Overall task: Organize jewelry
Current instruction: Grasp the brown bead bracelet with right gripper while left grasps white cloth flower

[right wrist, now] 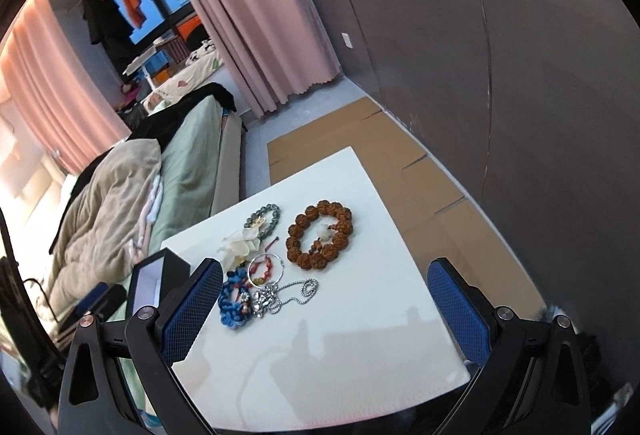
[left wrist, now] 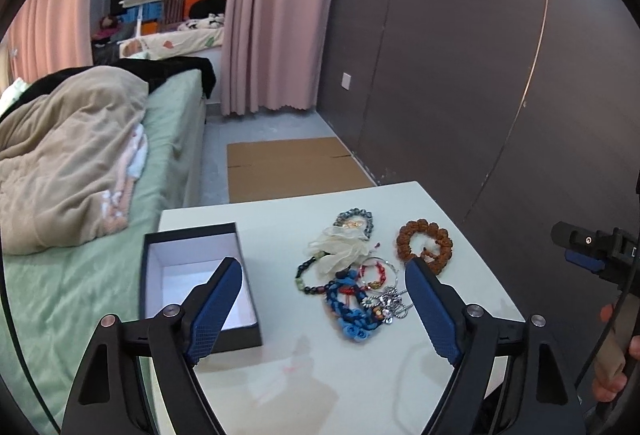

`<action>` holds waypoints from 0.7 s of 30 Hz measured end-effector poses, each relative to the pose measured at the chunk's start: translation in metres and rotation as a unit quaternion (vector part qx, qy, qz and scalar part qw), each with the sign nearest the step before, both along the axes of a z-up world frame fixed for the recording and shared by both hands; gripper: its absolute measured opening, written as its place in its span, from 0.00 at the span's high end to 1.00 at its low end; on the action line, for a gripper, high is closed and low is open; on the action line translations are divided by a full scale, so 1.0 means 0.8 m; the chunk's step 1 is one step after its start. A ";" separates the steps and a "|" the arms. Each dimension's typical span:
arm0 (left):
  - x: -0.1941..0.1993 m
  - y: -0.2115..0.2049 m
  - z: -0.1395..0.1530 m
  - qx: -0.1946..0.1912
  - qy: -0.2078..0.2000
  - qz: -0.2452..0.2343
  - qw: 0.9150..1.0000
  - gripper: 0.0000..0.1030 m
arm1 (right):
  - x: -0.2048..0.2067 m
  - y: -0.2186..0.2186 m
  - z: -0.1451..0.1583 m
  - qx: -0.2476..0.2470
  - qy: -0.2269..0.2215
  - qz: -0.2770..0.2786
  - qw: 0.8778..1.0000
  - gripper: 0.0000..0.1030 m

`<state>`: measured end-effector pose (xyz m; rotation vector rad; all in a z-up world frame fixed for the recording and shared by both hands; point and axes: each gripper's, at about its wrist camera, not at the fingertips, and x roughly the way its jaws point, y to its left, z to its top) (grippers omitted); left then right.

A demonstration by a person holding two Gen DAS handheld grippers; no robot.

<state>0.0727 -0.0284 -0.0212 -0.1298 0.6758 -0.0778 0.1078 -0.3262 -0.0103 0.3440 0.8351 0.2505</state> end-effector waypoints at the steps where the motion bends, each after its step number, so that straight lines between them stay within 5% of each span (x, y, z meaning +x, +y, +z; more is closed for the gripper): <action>1: 0.007 -0.004 -0.003 0.001 0.004 -0.002 1.000 0.18 | 0.005 -0.001 -0.003 0.006 0.006 -0.002 1.000 0.00; 21: 0.115 -0.067 -0.076 0.053 0.082 -0.064 0.993 0.43 | 0.092 -0.016 -0.061 0.071 0.085 -0.027 0.993 0.01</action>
